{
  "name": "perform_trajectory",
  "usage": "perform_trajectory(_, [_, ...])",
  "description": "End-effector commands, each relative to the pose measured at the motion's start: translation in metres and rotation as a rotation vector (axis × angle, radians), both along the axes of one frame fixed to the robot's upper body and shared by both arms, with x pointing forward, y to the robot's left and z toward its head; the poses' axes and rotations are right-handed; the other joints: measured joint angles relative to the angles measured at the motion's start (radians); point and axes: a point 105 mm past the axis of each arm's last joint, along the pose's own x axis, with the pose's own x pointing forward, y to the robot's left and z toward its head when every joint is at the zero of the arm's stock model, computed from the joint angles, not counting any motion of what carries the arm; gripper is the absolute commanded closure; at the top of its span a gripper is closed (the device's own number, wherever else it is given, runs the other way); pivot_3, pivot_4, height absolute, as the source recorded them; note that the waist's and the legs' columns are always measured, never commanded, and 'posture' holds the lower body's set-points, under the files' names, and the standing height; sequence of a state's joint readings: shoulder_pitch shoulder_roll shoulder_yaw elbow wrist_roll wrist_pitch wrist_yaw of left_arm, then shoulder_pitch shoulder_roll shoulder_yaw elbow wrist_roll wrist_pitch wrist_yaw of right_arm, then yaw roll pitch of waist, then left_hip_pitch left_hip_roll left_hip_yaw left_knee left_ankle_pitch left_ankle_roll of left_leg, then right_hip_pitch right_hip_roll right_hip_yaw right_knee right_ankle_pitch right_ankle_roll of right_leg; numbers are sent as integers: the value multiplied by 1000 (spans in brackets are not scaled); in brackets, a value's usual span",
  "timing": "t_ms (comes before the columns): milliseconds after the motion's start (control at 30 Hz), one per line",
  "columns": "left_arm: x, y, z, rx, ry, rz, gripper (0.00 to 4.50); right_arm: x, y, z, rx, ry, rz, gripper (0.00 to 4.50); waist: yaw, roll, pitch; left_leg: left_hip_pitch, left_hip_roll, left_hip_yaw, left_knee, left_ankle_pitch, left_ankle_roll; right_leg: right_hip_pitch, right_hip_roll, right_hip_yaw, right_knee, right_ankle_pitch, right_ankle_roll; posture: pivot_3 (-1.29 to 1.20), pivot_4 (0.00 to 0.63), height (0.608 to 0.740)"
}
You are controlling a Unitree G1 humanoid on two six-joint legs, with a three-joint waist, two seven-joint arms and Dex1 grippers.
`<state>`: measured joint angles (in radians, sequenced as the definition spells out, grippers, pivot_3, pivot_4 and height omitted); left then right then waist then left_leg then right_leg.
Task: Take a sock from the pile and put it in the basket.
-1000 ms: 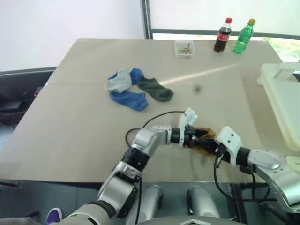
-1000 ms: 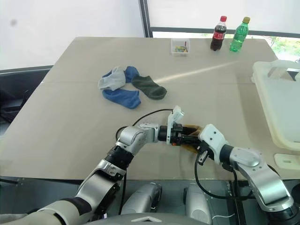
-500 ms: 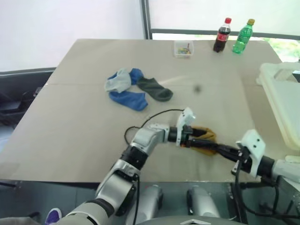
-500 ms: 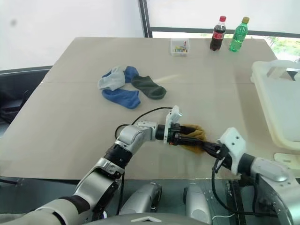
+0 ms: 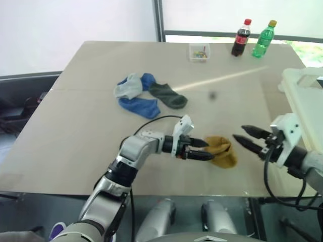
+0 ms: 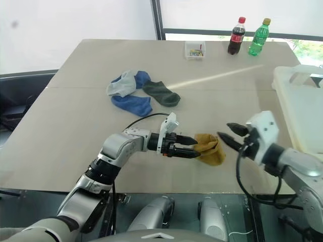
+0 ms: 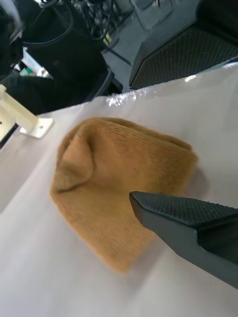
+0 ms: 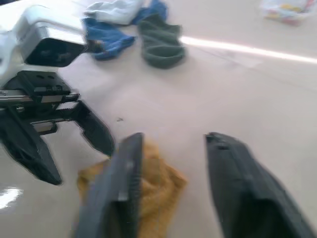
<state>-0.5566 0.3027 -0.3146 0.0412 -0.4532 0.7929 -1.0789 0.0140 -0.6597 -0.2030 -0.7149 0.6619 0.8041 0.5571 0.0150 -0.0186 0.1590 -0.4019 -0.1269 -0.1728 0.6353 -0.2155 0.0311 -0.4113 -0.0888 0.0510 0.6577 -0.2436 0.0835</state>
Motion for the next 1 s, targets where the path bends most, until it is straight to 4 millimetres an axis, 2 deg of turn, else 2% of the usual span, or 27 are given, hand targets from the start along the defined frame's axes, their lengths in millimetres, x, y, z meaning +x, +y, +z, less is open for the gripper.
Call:
perform_trajectory(33, [-1, 10, 20, -24, -124, 13, 1044, 17, 10, -18, -45, 37, -52, 715, -1, 0, 0, 0, 0, 0, 0, 0, 0, 0, 0, 0, 0, 0, 0, 0, 150, 739])
perform_trajectory(67, [-1, 15, 20, -5, -151, 22, 1044, 19, 9, -26, -68, 68, -73, 250, -2, 0, 0, 0, 0, 0, 0, 0, 0, 0, 0, 0, 0, 0, 0, 0, 150, 739])
perform_trajectory(100, [-1, 19, 20, 10, -182, 33, 1044, 19, 8, -33, -90, 100, -91, 112, -2, 0, 0, 0, 0, 1, 0, 0, 0, 0, 0, 1, 0, 0, 0, 0, 150, 739])
perform_trajectory(367, [2, 38, 21, 39, -421, 111, 1044, 11, -5, -67, -181, 294, -178, 112, 1, 1, 0, 0, -1, 0, -1, 0, 0, -1, -1, 1, -1, 0, 0, 0, 150, 739])
perform_trajectory(567, [3, 49, 26, 18, -452, 164, 1044, 3, 0, -88, -180, 410, -162, 112, -1, 1, 0, 1, 0, 0, -2, 0, 0, 0, -1, 0, -1, 0, 0, 0, 150, 739])
perform_trajectory(633, [2, 52, 26, 23, -459, 164, 1044, 0, 0, -99, -199, 447, -147, 652, -1, 1, 0, 1, 0, 0, -2, 0, 0, 0, 0, 0, -1, 0, 0, 0, 150, 739])
perform_trajectory(700, [1, 54, 26, 31, -464, 162, 1044, -3, 1, -107, -208, 480, -118, 929, -1, 0, -1, 2, 0, 0, -2, 0, 0, 0, 0, 0, -1, 0, 0, 0, 150, 739])
perform_trajectory(733, [1, 55, 26, 36, -468, 162, 1044, -8, 4, -112, -223, 500, -74, 1571, -1, 0, -1, 2, 0, 0, -2, 0, 0, 1, 1, 0, -1, 0, 0, 0, 150, 739])
perform_trajectory(800, [1, 54, 26, 35, -470, 164, 1044, -15, 5, -122, -252, 535, -18, 2407, -1, -2, -3, 3, 0, 0, -2, 0, 0, 1, 1, 0, -1, 0, 0, 0, 150, 739])
perform_trajectory(900, [-1, 51, 28, 20, -468, 157, 1044, -15, 0, -130, -278, 545, -13, 2407, 0, -5, -8, 3, 0, -1, -2, 0, 1, 2, 1, -2, -2, 0, 0, 0, 150, 739])
perform_trajectory(1000, [-4, 47, 29, 3, -467, 152, 1044, 1, -1, -112, -161, 500, -57, 2407, -1, -6, -9, 5, 0, -2, -2, -1, 1, 5, 1, -2, -3, 0, 0, 0, 150, 739])
